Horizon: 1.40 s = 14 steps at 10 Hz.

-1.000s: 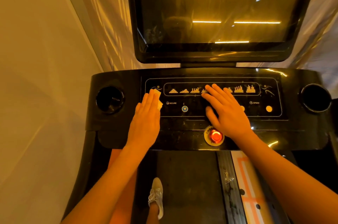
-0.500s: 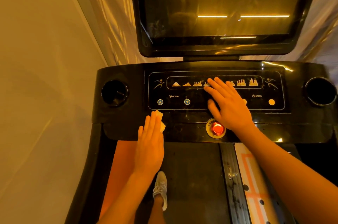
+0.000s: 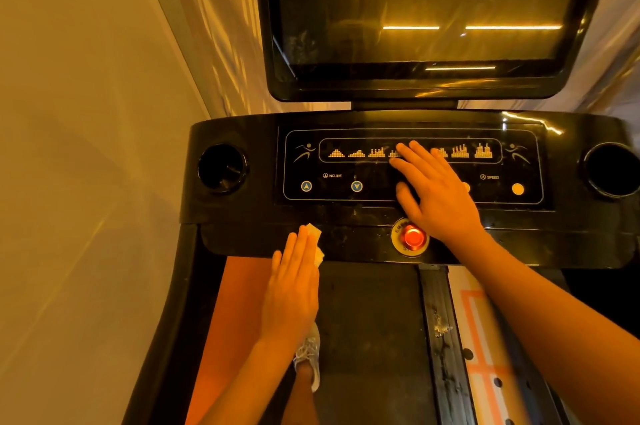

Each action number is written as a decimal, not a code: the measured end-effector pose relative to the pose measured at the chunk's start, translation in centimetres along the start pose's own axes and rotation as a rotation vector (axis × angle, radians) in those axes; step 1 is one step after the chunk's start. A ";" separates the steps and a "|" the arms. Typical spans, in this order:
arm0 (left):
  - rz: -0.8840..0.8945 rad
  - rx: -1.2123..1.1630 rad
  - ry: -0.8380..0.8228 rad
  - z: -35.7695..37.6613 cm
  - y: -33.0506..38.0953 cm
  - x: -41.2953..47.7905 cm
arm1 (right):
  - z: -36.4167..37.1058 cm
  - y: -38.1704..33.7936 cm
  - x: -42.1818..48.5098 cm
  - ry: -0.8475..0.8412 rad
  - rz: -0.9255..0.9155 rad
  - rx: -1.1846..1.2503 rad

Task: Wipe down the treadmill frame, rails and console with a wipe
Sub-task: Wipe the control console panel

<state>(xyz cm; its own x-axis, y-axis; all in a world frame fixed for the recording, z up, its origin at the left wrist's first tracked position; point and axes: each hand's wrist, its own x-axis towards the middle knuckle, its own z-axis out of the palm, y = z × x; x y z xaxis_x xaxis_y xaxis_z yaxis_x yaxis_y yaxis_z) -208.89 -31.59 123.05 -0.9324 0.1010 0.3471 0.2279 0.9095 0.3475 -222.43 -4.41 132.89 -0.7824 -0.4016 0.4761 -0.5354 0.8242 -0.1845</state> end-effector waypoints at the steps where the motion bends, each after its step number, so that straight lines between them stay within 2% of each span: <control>1: -0.024 0.027 -0.009 -0.5 0.2 2.5 | -0.1 0.0 0.0 0.004 -0.001 0.004; 3: -0.115 0.002 -0.062 -1.2 1.6 5.8 | -0.1 -0.1 0.0 0.005 0.006 -0.001; 5: -0.038 -0.032 -0.081 -1.8 1.4 5.3 | -0.1 -0.1 0.0 0.004 0.010 0.006; 8: -0.046 0.088 -0.025 -4.7 2.9 20.1 | 0.0 -0.1 0.0 0.007 0.017 0.008; 9: -0.048 0.088 -0.016 -4.7 2.8 21.7 | -0.1 -0.1 0.0 0.011 0.012 0.009; 12: -0.076 0.005 -0.003 -3.6 3.1 14.6 | 0.0 -0.2 0.0 0.008 0.028 0.003; 14: -0.074 0.048 0.013 -4.6 3.2 21.6 | 0.0 -0.2 0.0 0.010 0.025 0.003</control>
<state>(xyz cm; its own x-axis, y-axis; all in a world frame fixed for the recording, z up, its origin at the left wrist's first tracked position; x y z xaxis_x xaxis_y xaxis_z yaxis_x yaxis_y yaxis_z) -227.00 -28.37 135.62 -0.9425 0.0275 0.3330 0.1439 0.9328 0.3304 -222.28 -4.55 132.94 -0.7921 -0.3769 0.4802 -0.5169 0.8326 -0.1991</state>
